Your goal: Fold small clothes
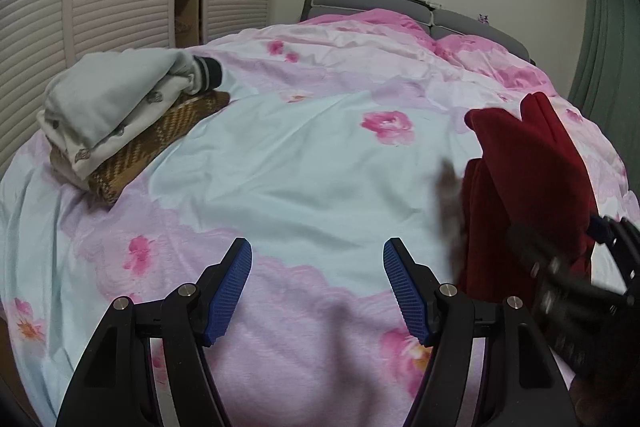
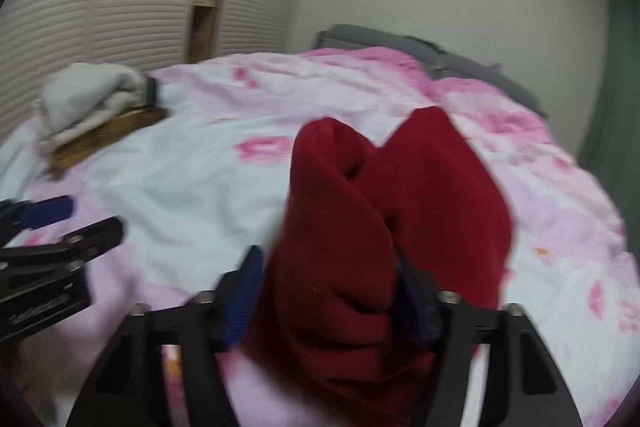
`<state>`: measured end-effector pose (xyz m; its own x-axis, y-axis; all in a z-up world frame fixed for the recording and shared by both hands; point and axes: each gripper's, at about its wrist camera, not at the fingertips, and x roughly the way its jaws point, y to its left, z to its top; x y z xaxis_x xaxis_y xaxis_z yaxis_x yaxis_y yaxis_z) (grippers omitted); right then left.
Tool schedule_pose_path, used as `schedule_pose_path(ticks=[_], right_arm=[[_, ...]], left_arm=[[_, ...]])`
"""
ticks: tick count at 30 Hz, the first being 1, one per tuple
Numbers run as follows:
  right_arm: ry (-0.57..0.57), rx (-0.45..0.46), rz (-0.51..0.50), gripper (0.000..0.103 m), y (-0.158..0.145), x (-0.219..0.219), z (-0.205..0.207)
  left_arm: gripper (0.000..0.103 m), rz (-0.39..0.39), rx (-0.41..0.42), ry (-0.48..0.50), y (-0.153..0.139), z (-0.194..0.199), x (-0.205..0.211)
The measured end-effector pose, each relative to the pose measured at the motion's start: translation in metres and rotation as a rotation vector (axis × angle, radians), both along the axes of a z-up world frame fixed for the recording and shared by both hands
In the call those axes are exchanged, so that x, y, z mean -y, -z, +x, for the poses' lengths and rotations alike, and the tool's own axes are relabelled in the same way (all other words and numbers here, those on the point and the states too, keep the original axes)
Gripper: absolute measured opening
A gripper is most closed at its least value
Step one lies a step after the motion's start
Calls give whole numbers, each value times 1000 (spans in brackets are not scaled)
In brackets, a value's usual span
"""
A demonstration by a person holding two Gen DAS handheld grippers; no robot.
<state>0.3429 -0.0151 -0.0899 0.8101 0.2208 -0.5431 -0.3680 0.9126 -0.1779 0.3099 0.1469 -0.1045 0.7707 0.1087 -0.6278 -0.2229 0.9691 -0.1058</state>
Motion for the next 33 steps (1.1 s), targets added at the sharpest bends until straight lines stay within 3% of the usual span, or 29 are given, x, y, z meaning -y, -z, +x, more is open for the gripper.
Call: schedule_pose_path(ticks=[6, 9, 14, 20, 24, 27, 33], right_arm=[[-77, -133, 163, 81, 19, 13, 14], [-93, -128, 183, 81, 12, 14, 8], [-97, -80, 350, 80, -20, 45, -10], [-39, 23, 494, 80, -61, 113, -42], [36, 24, 508, 80, -67, 157, -47], [91, 10, 505, 80, -64, 183, -45], [148, -29, 509, 80, -53, 213, -47]], left_arm=[[68, -10, -1, -9, 1, -3, -10], [68, -11, 7, -11, -5, -6, -10], [68, -29, 56, 14, -31, -14, -2], [68, -8, 181, 148, -85, -20, 48], [68, 19, 227, 298, -103, -16, 102], [68, 72, 224, 376, -101, -6, 135], [57, 128, 78, 470, -65, 40, 168]])
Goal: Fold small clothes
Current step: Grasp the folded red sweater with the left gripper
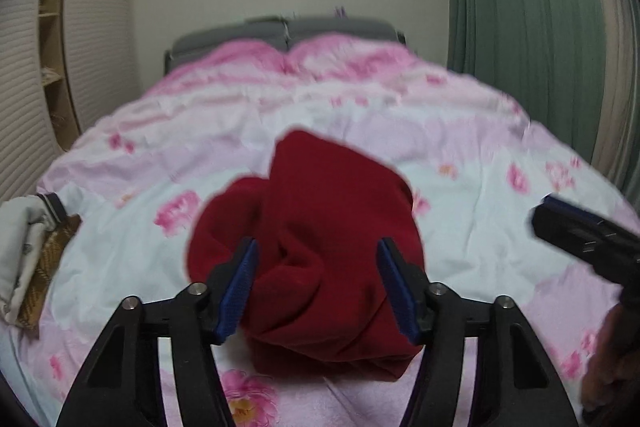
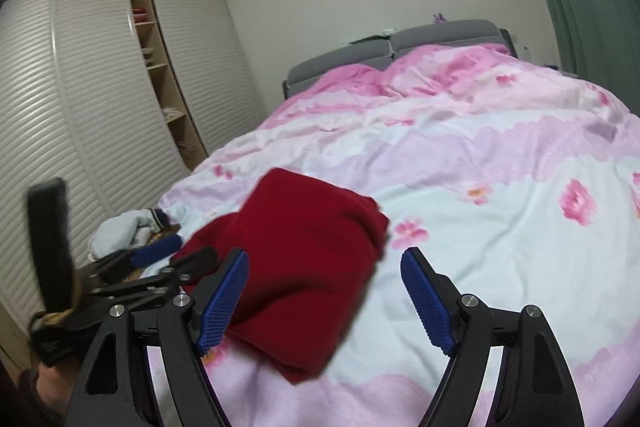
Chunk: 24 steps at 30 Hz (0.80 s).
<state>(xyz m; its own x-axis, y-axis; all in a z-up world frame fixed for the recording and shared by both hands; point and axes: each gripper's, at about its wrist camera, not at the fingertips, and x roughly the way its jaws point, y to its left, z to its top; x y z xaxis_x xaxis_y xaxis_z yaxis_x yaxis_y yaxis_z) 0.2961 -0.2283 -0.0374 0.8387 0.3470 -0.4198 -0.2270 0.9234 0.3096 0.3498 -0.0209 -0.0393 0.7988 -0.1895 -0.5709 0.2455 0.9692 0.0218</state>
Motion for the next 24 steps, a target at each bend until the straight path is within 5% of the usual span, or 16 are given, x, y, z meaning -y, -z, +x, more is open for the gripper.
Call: schedule_pose_path(ticks=[5, 13, 18, 20, 24], right_arm=[[-2, -36, 8, 80, 15, -1, 2], [-8, -83, -38, 80, 31, -14, 11], [-32, -99, -59, 80, 36, -26, 19], [-50, -91, -61, 80, 31, -31, 24], [-80, -94, -41, 80, 22, -33, 44]], left_arm=[[30, 9, -51, -65, 22, 15, -15], [27, -110, -167, -209, 79, 30, -74], [28, -142, -156, -192, 76, 27, -76], [32, -155, -148, -184, 65, 23, -74], [69, -188, -113, -184, 44, 10, -75]])
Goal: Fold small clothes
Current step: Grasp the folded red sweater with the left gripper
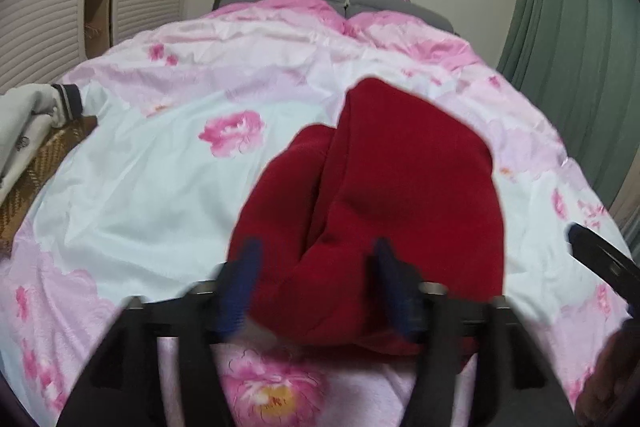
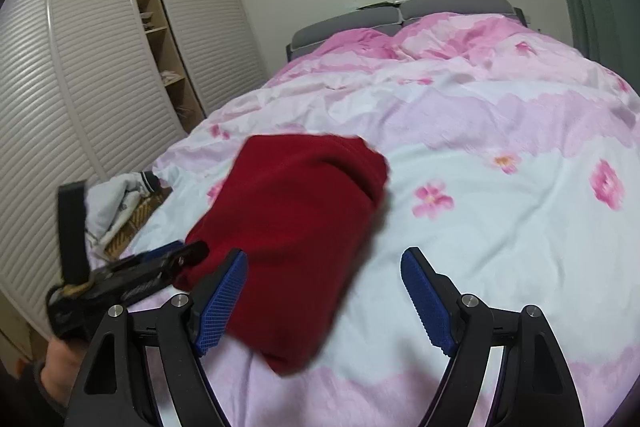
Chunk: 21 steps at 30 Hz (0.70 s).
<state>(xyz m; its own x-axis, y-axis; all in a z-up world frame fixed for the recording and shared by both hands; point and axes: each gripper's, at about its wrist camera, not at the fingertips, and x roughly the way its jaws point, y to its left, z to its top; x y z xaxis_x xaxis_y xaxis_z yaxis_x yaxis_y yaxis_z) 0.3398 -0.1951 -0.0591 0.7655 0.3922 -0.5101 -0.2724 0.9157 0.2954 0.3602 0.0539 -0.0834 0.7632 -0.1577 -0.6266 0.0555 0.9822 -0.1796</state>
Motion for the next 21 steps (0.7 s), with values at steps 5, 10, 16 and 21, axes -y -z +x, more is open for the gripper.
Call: schedule_pose_path(ticks=[5, 10, 16, 21], right_arm=[[-33, -5, -30, 80, -8, -5, 38], [-70, -87, 57, 80, -3, 5, 68], [-115, -170, -5, 79, 8, 1, 124], [-149, -224, 9, 28, 31, -1, 155]], left_arm=[[70, 4, -13, -42, -4, -10, -5], [70, -68, -17, -81, 3, -36, -4], [68, -172, -52, -69, 21, -22, -2], [56, -224, -61, -59, 28, -4, -9]])
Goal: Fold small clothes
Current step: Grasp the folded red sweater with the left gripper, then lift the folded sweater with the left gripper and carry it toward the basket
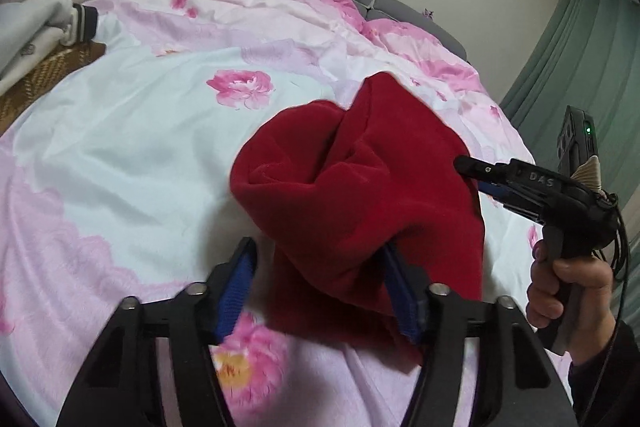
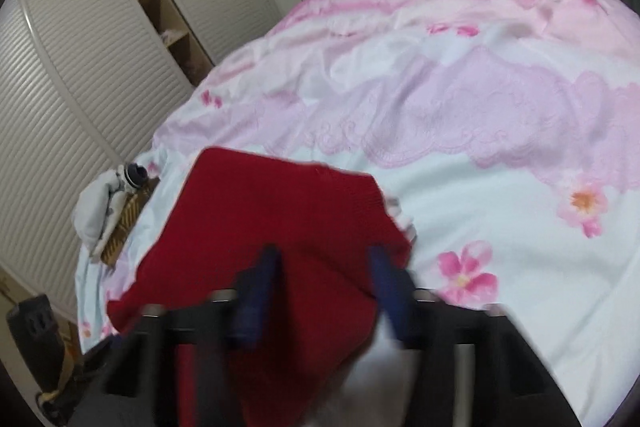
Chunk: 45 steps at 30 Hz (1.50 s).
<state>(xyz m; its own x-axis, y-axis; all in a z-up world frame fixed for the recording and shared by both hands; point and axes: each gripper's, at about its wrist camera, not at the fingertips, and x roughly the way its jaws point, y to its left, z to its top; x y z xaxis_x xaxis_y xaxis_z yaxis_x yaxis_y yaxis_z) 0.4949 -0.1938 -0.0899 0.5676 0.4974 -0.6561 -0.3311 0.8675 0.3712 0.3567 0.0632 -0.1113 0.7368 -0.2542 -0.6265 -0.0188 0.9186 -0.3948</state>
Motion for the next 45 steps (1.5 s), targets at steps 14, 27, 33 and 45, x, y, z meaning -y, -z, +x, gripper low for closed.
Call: schedule_pose_path(ticks=[14, 27, 33, 45], right_arm=[[76, 65, -34, 56, -11, -2, -14], [49, -141, 285, 72, 33, 23, -43], [34, -222, 376, 75, 56, 17, -24], [-26, -274, 490, 89, 77, -13, 6]], left_arm=[[63, -6, -3, 16, 7, -21, -7], [64, -198, -60, 100, 33, -27, 3], [64, -256, -85, 81, 49, -7, 5], [43, -158, -69, 55, 41, -16, 5]])
